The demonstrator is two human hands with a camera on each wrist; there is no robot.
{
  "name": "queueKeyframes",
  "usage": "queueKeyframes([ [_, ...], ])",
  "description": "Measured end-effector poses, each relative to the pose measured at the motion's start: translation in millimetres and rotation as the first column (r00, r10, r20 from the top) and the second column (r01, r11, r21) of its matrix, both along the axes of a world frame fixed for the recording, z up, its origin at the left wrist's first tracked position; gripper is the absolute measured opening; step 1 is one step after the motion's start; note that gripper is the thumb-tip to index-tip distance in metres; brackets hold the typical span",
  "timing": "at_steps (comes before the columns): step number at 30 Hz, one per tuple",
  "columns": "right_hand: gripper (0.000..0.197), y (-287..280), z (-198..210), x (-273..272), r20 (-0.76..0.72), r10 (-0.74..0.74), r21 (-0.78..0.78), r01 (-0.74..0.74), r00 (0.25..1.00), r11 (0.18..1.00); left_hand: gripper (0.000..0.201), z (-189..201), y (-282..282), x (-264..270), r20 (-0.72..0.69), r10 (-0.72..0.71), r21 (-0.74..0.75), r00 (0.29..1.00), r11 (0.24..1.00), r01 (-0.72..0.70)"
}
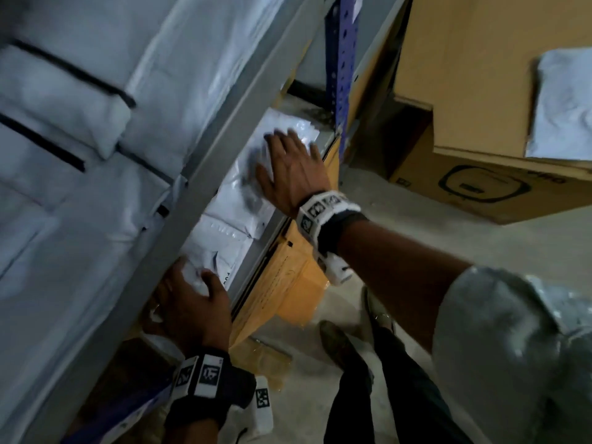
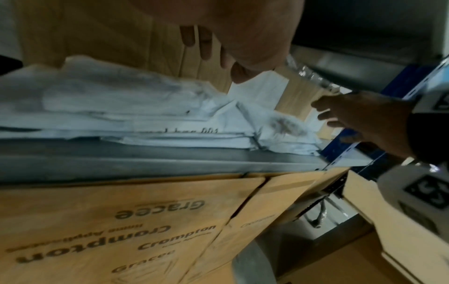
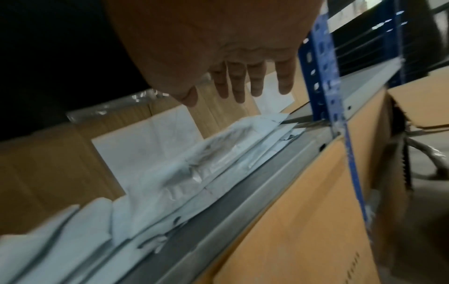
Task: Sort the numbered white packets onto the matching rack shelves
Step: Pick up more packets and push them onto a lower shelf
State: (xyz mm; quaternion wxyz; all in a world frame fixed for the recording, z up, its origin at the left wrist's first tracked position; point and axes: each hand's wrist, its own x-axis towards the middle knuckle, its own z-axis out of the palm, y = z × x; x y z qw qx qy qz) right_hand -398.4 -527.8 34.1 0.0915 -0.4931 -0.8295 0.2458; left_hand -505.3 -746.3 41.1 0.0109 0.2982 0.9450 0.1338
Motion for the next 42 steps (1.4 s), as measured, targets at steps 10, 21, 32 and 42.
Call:
queueKeyframes([
  [10, 0.031, -111, 102, 145, -0.136, -0.306, -0.116, 0.291, 0.942, 0.950, 0.013, 122, -7, 62, 0.209, -0.289, 0.318, 0.934, 0.924, 0.215],
  [21, 0.008, -133, 202, 316, -0.288, -0.685, -0.117, 0.685, 0.669, 0.719, 0.014, 209, 61, 171, 0.290, -0.482, 0.426, 0.827, 0.839, 0.340],
  [32, 0.007, -97, 221, 418, -0.301, -0.685, -0.110, 0.690, 0.663, 0.716, 0.010, 240, 125, 293, 0.246, -0.631, 0.515, 0.736, 0.728, 0.452],
  [42, 0.007, -91, 208, 489, -0.362, -0.815, -0.174, 0.826, 0.453, 0.536, 0.008, 248, 174, 361, 0.193, -0.760, 0.464, 0.621, 0.628, 0.625],
])
